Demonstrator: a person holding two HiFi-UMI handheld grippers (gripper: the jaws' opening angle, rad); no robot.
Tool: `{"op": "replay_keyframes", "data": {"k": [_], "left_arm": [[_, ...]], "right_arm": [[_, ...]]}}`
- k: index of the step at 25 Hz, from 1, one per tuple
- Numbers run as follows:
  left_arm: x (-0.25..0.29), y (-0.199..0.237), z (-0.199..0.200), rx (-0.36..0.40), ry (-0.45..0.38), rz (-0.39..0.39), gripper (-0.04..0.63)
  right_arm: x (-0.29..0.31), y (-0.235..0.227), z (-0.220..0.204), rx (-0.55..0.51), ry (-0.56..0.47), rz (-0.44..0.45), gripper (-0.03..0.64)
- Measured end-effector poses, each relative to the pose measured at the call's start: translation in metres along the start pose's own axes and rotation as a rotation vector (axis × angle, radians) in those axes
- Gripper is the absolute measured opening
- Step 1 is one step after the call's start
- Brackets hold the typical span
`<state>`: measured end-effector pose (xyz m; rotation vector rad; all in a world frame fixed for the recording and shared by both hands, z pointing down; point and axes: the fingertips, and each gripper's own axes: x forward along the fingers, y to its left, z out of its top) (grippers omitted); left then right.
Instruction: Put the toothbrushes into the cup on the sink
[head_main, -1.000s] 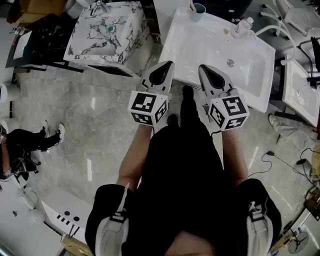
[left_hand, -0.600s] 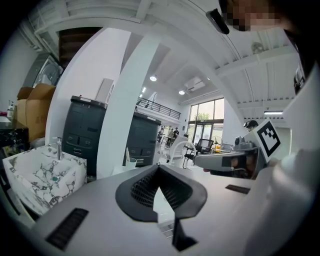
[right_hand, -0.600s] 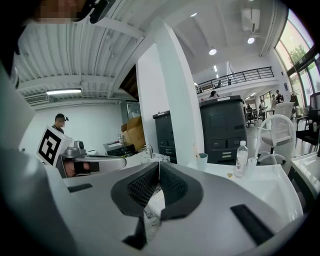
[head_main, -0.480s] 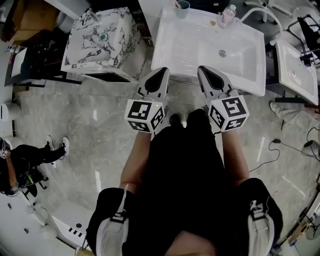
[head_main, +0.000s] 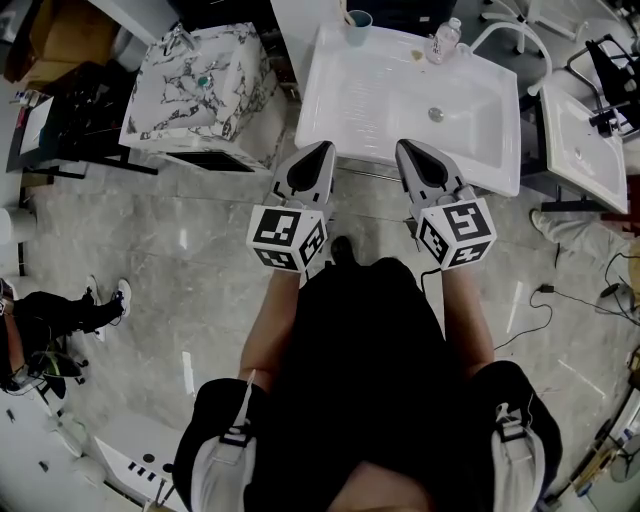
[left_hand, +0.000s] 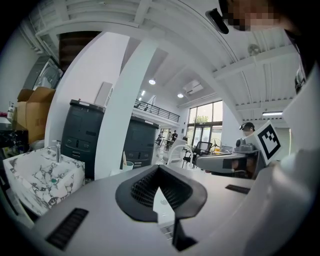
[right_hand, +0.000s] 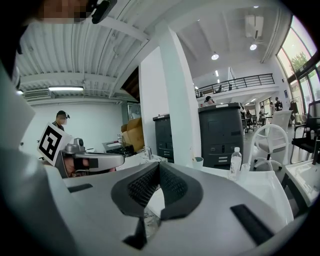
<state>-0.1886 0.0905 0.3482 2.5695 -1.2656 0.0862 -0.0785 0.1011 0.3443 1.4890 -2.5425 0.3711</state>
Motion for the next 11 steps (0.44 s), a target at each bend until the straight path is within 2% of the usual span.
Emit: {"op": "replay_keyframes", "data": {"k": [11], "left_arm": [[0.011, 0.002, -0.003, 0.004, -0.001, 0.012, 0.014]], "right_arm": [[-0.003, -0.008, -0.011, -0.002, 0.021, 0.007, 0.031]]}}
